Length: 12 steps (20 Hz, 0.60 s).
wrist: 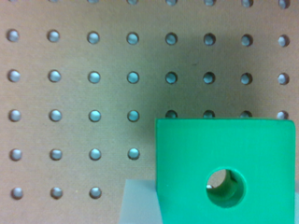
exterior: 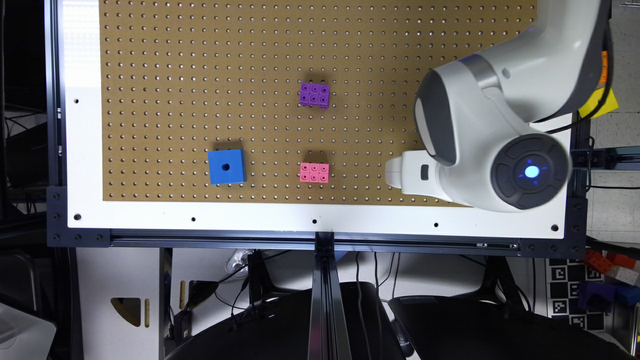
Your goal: Pick up green block.
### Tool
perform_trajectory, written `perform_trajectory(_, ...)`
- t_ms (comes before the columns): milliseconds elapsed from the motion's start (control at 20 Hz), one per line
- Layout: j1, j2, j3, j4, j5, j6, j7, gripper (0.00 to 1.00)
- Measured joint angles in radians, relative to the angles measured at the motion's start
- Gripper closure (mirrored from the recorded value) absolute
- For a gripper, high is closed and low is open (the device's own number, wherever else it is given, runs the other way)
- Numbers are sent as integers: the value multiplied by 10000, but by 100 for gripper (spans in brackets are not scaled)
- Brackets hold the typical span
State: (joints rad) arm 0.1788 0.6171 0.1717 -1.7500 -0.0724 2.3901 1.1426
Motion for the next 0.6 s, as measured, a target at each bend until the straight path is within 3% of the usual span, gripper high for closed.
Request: perform_trajectory(600, -15, -1558, 16, 1, 8, -1514, 0, 100)
